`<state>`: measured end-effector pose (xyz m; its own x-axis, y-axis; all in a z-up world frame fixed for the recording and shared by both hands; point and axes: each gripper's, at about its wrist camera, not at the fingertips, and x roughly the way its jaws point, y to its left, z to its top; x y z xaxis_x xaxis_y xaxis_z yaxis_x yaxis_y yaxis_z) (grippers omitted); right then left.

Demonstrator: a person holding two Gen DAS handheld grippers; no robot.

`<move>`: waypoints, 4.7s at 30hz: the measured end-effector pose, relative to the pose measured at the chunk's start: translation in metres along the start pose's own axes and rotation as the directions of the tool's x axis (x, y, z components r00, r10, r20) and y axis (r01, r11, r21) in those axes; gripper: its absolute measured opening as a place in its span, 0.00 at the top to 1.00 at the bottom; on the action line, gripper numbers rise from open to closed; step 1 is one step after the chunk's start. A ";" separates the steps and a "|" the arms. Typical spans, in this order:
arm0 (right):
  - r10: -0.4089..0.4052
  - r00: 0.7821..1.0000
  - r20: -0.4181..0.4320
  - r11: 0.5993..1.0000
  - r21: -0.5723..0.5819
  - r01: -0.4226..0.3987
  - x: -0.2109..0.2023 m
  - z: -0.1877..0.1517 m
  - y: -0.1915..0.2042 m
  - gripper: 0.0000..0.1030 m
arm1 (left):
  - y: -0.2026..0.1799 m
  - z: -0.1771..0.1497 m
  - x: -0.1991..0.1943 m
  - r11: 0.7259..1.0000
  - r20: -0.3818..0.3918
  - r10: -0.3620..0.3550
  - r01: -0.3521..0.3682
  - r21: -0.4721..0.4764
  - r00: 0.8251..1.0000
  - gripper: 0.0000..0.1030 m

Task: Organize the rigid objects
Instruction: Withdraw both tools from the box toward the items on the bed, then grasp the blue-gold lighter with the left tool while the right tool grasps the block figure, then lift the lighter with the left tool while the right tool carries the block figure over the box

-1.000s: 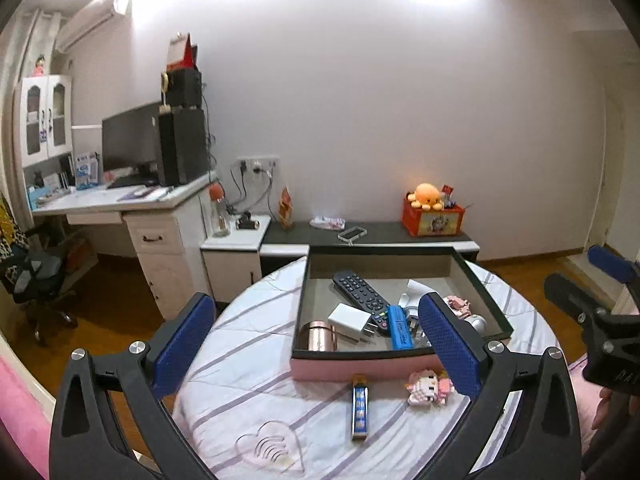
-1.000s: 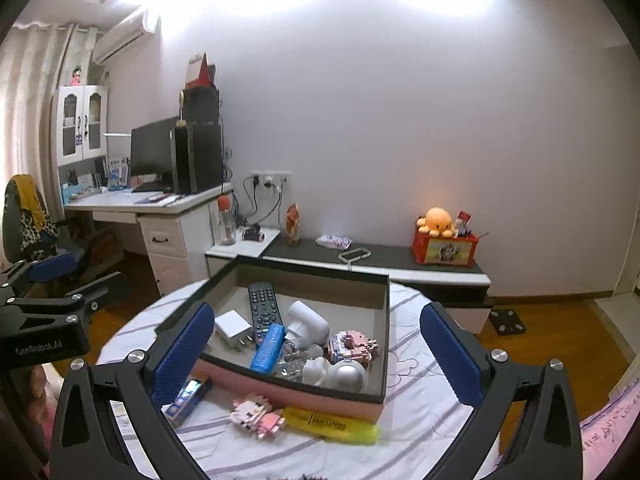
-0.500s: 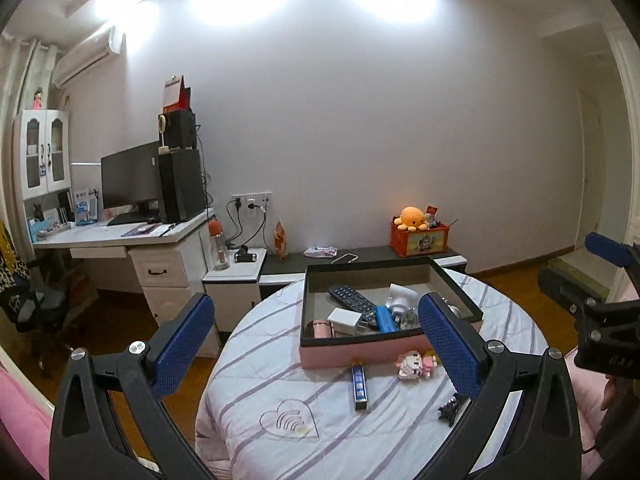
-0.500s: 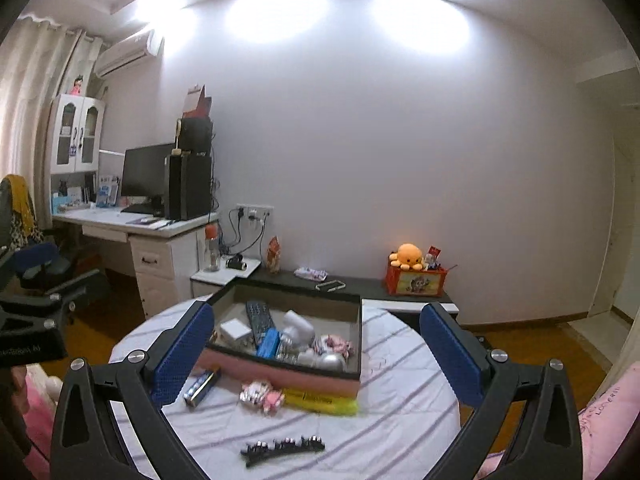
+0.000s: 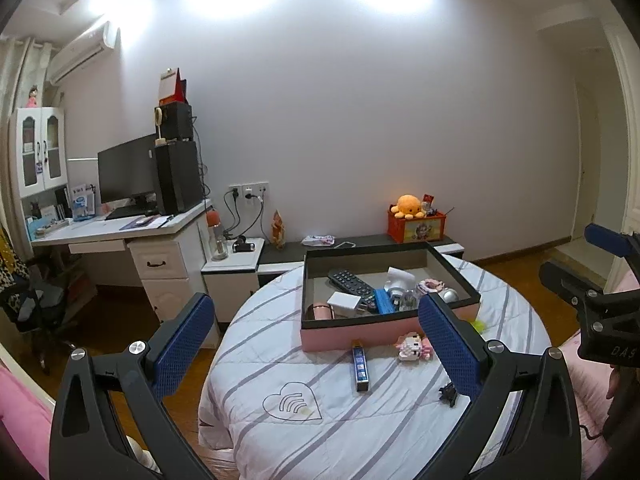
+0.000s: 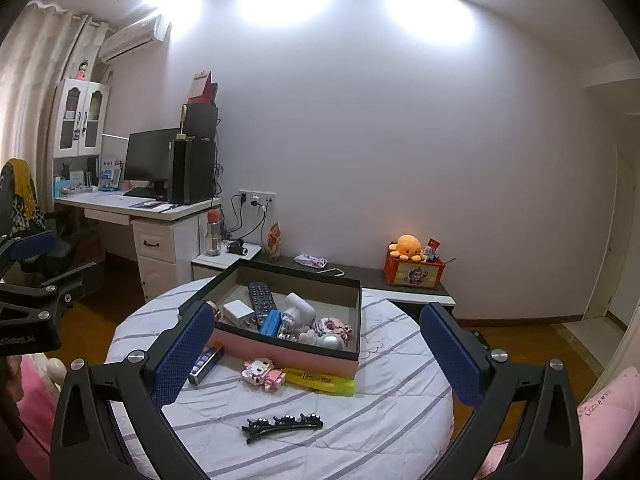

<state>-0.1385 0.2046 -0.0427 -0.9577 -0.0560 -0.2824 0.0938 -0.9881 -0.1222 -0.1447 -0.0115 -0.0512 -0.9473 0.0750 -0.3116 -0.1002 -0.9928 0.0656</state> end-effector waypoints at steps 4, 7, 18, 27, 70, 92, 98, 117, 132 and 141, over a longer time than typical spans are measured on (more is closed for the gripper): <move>0.001 1.000 -0.018 1.000 0.005 -0.001 0.005 -0.005 -0.002 0.00 | -0.004 -0.003 0.007 1.000 -0.021 0.001 -0.001 0.016 1.000 0.00; 0.003 0.999 -0.039 1.000 0.014 -0.003 0.012 -0.008 -0.005 0.00 | -0.006 -0.005 0.015 1.000 -0.043 0.002 -0.001 0.029 0.999 0.00; 0.021 0.989 -0.147 0.999 0.049 -0.014 0.054 -0.033 -0.018 0.00 | -0.020 -0.032 0.070 0.997 -0.203 -0.005 0.020 0.075 0.979 0.00; 0.047 0.960 -0.277 0.994 0.105 -0.018 0.110 -0.067 -0.037 0.00 | -0.035 -0.072 0.145 0.992 -0.382 -0.051 0.092 0.088 0.923 0.00; 0.264 0.809 -0.525 0.956 0.255 -0.147 0.220 -0.090 0.049 0.00 | 0.011 -0.107 0.176 0.991 -0.479 -0.129 0.124 -0.042 0.868 0.82; 0.287 0.802 -0.524 0.958 0.162 -0.236 0.212 -0.095 0.053 0.42 | 0.008 -0.105 0.177 0.992 -0.453 -0.126 0.107 -0.068 0.882 0.85; 0.288 0.843 -0.454 0.957 0.153 -0.245 0.180 -0.082 0.040 0.42 | 0.004 -0.092 0.159 0.991 -0.411 -0.134 0.118 -0.065 0.902 0.85; 0.342 0.876 -0.341 0.935 0.215 -0.281 0.139 -0.066 -0.003 0.42 | -0.003 -0.091 0.149 0.987 -0.435 -0.159 0.137 -0.082 0.886 0.81; 0.345 0.881 -0.323 0.932 0.227 -0.281 0.142 -0.067 -0.005 0.42 | -0.006 -0.071 0.137 0.987 -0.374 -0.163 0.148 -0.068 0.913 0.85; 0.330 0.931 -0.159 0.934 0.197 -0.297 0.100 -0.031 -0.013 0.42 | -0.016 -0.024 0.090 0.992 -0.213 -0.123 0.129 0.015 0.969 0.85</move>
<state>-0.2275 0.2163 -0.0990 -0.8170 -0.3552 -0.4543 0.3189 -0.9347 0.1573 -0.2210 0.0093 -0.1035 -0.8409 0.1744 -0.5123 -0.2258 -0.9734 0.0391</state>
